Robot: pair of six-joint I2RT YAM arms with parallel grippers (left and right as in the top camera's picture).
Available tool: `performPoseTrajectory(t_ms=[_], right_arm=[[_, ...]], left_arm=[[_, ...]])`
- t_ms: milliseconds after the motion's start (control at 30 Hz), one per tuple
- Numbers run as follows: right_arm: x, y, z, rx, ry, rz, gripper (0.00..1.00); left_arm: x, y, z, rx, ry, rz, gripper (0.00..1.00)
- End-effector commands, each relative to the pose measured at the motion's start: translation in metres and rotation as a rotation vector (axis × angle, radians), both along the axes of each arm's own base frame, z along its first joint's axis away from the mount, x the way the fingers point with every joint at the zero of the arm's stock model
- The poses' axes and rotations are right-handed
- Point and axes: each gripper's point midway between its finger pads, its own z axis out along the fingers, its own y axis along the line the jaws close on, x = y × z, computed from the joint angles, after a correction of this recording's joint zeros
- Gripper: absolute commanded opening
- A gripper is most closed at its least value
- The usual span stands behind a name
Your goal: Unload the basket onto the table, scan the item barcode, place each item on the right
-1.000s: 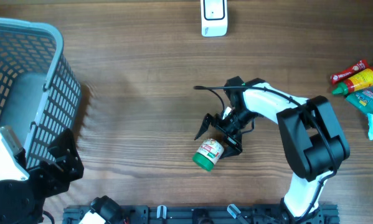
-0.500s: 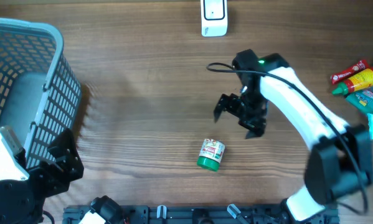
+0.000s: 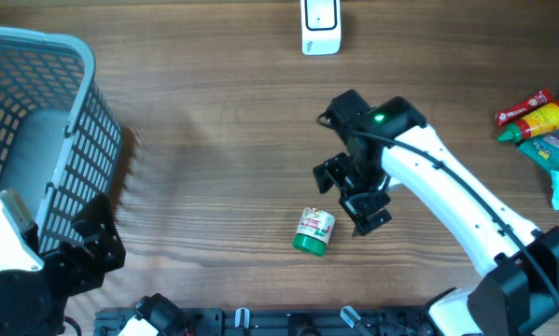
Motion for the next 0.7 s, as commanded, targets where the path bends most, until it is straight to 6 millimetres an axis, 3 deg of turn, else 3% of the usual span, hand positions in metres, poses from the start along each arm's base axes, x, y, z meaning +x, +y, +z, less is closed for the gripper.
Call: performPoseTrajectory(t_ms=[0,67,133,200,267,333,367,467,567,667], right_arm=[[-0.014,0.002,-0.008,-0.149,0.063,-0.279,1.0],[-0.01,0.011,-0.025,-0.167,0.058,-0.41,1.0],[0.002,0.026,-0.042,-0.078,0.023,-0.415,1.0],[0.004,0.028,-0.048,-0.064,0.011,-0.408,1.0],[0.011,0.027,-0.049,-0.023,-0.068,-0.203,1.0],[0.027,0.034,-0.049,0.097,-0.241,0.281,1.0],[0.015,0.027,-0.05,0.113,-0.224,0.448,0.99],[0.004,0.006,-0.053,0.012,-0.217,0.695,1.0],[-0.008,0.034,-0.056,0.018,-0.288,0.876,1.0],[-0.013,0.042,-0.065,-0.042,-0.321,0.863,1.0]], left_arm=[[0.001,0.002,0.003,0.016,-0.008,0.008,1.0],[0.001,0.002,0.003,0.016,-0.008,0.008,1.0],[0.001,0.002,0.003,0.016,-0.008,0.008,1.0],[0.001,0.002,0.003,0.016,-0.008,0.008,1.0],[0.001,0.002,0.003,0.016,-0.008,0.008,1.0],[0.001,0.002,0.003,0.016,-0.008,0.008,1.0],[0.001,0.002,0.003,0.016,-0.008,0.008,1.0],[0.001,0.002,0.003,0.016,-0.008,0.008,1.0],[0.001,0.002,0.003,0.016,-0.008,0.008,1.0],[0.001,0.002,0.003,0.016,-0.008,0.008,1.0]])
